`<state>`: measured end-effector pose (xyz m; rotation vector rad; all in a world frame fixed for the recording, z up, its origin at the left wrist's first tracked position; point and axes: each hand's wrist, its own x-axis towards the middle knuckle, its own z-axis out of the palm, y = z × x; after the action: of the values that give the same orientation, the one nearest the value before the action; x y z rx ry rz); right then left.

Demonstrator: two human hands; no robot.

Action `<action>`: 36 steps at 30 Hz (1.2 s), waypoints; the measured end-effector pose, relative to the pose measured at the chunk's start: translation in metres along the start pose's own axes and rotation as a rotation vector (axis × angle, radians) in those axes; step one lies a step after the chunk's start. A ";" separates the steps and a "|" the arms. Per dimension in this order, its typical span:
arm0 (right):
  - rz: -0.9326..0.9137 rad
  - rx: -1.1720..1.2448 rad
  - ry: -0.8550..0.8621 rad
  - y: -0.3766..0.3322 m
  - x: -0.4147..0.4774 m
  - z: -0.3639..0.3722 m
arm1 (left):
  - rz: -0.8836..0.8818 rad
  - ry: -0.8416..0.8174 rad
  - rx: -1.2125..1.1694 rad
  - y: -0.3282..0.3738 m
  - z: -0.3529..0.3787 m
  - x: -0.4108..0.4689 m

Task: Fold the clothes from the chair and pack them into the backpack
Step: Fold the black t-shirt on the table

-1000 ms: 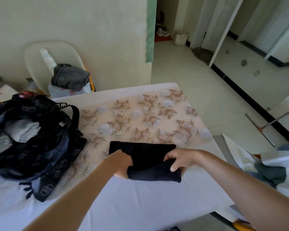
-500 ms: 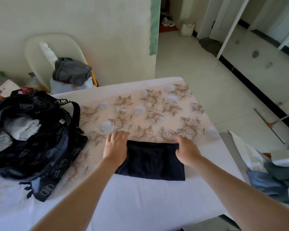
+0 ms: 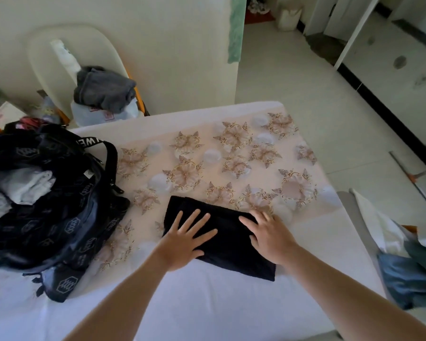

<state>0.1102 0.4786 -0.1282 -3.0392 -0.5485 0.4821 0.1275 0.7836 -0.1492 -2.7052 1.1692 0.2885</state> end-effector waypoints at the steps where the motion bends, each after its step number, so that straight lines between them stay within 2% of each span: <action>1: 0.025 0.016 -0.010 -0.002 -0.001 -0.001 | -0.019 0.000 0.014 -0.014 -0.005 0.006; 3: 0.079 0.088 -0.055 -0.007 -0.003 -0.003 | -0.128 -0.023 0.026 -0.041 -0.018 0.017; 6: 0.061 0.149 -0.112 -0.013 -0.007 -0.012 | -0.330 -0.167 0.035 -0.057 -0.046 0.027; 7: 0.041 0.154 -0.134 -0.015 -0.007 -0.017 | -0.347 -0.131 -0.013 -0.051 -0.055 0.028; 9: 0.008 0.188 -0.185 -0.020 -0.010 -0.023 | -0.334 0.026 -0.153 -0.026 -0.060 0.026; 11: -0.112 0.159 -0.100 -0.024 -0.018 -0.024 | -0.233 0.125 -0.288 0.008 -0.045 0.018; 13: -0.277 0.035 -0.002 -0.026 -0.027 -0.021 | -0.114 0.048 -0.312 0.046 -0.023 0.002; 14: -0.344 -0.011 -0.013 -0.027 -0.032 -0.021 | -0.086 0.018 -0.265 0.061 -0.010 -0.006; 18: -0.453 -0.100 -0.182 -0.029 -0.035 -0.017 | -0.146 0.045 -0.276 0.079 0.006 -0.024; 20: -0.434 -0.103 -0.166 -0.033 -0.036 -0.014 | -0.136 0.032 -0.296 0.077 -0.006 -0.026; 23: -0.359 -0.028 -0.112 -0.044 -0.033 -0.011 | -0.145 -0.084 -0.416 0.078 -0.024 -0.030; 27: -0.128 0.327 -0.042 -0.059 -0.019 -0.025 | -0.173 0.001 -0.487 0.090 -0.038 -0.040; 30: 0.034 0.499 -0.006 -0.059 -0.011 -0.041 | -0.364 0.137 -0.746 0.084 -0.045 -0.046; 33: 0.095 0.681 -0.089 -0.054 -0.012 -0.050 | -0.629 0.233 -1.037 0.060 -0.062 -0.042; 36: 0.122 0.686 -0.136 -0.053 -0.010 -0.051 | -0.621 0.238 -1.074 0.033 -0.069 -0.029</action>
<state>0.0983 0.5267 -0.0729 -2.3979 -0.1462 0.7090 0.0908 0.7647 -0.0781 -3.9112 0.0637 0.6409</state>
